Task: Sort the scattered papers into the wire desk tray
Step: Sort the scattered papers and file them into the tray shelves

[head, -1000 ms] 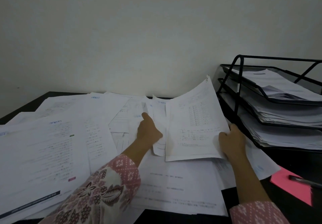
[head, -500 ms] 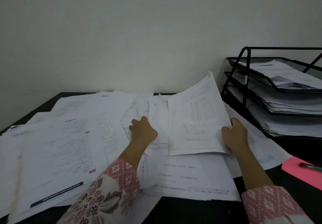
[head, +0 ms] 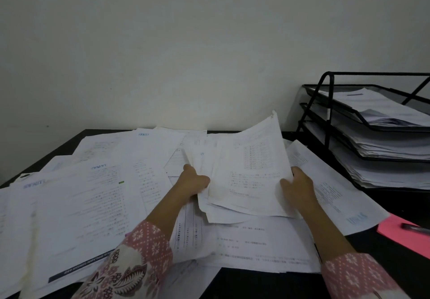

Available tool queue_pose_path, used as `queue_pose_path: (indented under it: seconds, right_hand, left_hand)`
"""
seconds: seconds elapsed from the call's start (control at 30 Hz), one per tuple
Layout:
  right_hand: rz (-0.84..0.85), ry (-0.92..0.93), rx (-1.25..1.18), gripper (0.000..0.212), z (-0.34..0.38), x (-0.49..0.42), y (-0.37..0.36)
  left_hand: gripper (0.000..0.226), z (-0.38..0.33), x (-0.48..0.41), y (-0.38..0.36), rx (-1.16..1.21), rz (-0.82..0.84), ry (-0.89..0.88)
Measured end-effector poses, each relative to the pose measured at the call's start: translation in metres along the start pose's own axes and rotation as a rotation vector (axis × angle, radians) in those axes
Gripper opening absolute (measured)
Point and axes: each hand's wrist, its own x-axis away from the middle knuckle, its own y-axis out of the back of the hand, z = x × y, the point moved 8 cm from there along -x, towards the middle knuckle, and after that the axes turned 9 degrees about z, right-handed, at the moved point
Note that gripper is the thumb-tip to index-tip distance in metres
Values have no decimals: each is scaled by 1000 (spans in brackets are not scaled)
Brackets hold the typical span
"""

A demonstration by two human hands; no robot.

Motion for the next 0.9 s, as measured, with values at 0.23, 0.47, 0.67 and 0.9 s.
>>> queue_pose_path:
  seconds: [0.23,0.47,0.67,0.9]
  right_hand:
    - [85,137,203,35,23,10,-27]
    - [34,62,177,34,22,2,-20]
    - [145,25,-461,58,39,4,-11]
    - [28,275,-533,37,83,13,24]
  left_hand:
    - [73,0,0,-9,125,53,-89]
    - [60,-11,11,-2,265,49,-303]
    - [53,-36,25,20,357,14,-449]
    - [39,-68,39,49,358,-76,-540]
